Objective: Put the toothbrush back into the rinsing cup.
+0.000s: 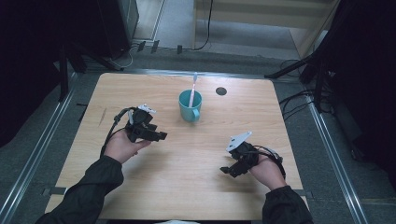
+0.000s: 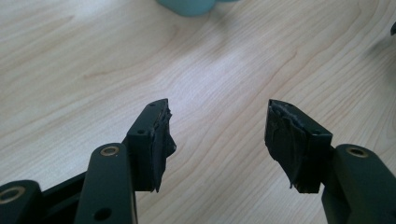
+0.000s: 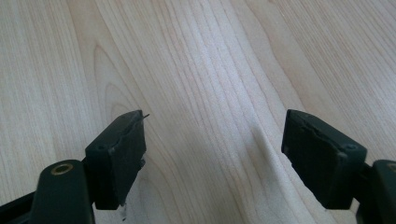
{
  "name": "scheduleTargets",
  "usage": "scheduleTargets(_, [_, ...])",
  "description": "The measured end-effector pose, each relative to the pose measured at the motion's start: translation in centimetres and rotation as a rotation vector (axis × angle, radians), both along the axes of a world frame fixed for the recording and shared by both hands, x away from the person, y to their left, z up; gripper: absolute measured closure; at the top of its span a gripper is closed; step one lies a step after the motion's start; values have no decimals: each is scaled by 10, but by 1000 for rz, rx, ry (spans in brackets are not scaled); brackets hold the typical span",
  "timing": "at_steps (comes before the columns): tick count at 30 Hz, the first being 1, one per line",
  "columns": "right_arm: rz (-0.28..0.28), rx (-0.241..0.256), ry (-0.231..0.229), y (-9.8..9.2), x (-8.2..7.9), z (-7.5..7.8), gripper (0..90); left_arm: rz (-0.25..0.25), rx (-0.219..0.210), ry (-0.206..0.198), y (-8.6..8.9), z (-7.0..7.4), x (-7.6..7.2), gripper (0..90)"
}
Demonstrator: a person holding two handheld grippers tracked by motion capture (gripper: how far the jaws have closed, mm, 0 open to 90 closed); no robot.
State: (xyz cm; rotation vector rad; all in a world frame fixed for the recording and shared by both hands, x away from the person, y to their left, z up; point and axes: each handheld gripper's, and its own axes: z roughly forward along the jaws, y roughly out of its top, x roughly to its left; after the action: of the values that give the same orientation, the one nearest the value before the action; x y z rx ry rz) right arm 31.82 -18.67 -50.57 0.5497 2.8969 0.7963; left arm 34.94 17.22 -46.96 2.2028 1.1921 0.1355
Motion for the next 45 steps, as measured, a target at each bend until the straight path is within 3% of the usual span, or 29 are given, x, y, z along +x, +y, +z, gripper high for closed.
scheduleTargets(4, [8,1,-6,0,0,-1,216,5,0,18,4,-4,-4,406])
scheduleTargets(25, [40,-4,-13,9,3,1,213,53,13,18,31,-12,-30,427])
scheduleTargets(45, [45,-7,-16,10,4,1,213,61,21,67,36,-19,-26,389])
